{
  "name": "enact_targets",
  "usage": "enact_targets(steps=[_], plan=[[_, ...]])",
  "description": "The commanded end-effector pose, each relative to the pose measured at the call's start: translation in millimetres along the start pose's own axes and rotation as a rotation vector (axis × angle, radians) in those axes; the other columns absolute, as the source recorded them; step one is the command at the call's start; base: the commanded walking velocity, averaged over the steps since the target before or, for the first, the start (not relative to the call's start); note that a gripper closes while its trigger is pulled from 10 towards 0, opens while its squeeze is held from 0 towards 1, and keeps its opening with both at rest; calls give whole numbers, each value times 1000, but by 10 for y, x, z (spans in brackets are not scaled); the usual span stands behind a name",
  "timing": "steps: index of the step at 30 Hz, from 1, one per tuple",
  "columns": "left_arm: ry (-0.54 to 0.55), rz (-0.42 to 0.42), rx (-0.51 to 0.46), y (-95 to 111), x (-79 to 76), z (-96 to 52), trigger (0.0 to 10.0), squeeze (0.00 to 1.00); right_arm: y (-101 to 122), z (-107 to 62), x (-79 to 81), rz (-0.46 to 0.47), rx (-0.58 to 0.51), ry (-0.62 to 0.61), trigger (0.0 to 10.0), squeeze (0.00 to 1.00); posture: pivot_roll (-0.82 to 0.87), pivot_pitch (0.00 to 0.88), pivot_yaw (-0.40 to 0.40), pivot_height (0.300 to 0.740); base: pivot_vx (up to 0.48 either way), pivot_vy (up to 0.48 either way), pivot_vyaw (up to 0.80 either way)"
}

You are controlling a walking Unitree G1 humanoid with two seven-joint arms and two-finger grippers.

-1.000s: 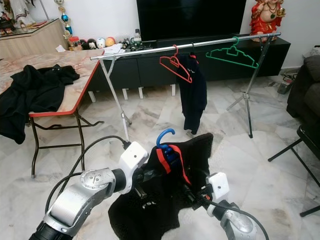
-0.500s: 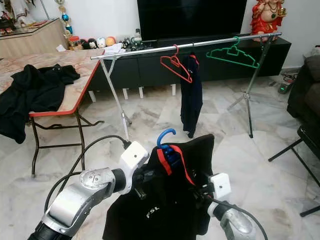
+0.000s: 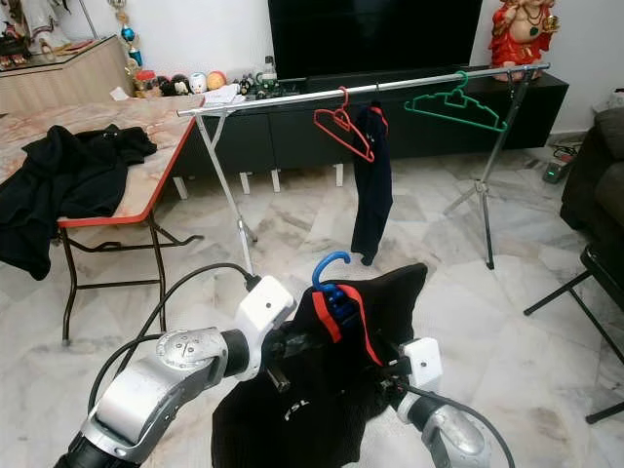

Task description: Hang hanger

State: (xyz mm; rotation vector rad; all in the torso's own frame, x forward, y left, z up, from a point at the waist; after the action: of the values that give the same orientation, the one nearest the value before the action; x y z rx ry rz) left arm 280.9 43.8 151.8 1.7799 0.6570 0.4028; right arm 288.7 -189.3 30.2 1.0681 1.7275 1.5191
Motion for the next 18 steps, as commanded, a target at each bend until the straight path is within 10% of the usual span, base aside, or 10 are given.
enact_targets(steps=[1,18], plan=[[-16,39,-48,164,-37,-27,10000,0,39,41,1,4,-19,-7,0,0,-45,8,75,740,0,0,0],[-17,43,-53,179,-45,-31,10000,0,79,64,14,-1,-44,5,0,0,-44,10,74,740,0,0,0]])
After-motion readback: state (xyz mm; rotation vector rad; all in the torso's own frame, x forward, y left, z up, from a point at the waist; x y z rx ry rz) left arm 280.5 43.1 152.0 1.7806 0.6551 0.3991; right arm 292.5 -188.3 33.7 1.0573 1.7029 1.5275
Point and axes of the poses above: a point about 5 cm out from each wrist's last joint towards the gripper, its own z axis pointing out of the wrist towards the gripper, its own y axis along the axis of the wrist's last joint, x = y × z, the point moved 1 cm from there along z, pointing out of the wrist towards the gripper, and after that the axes turned 4 degrees about -z, right-handed, at the moved point
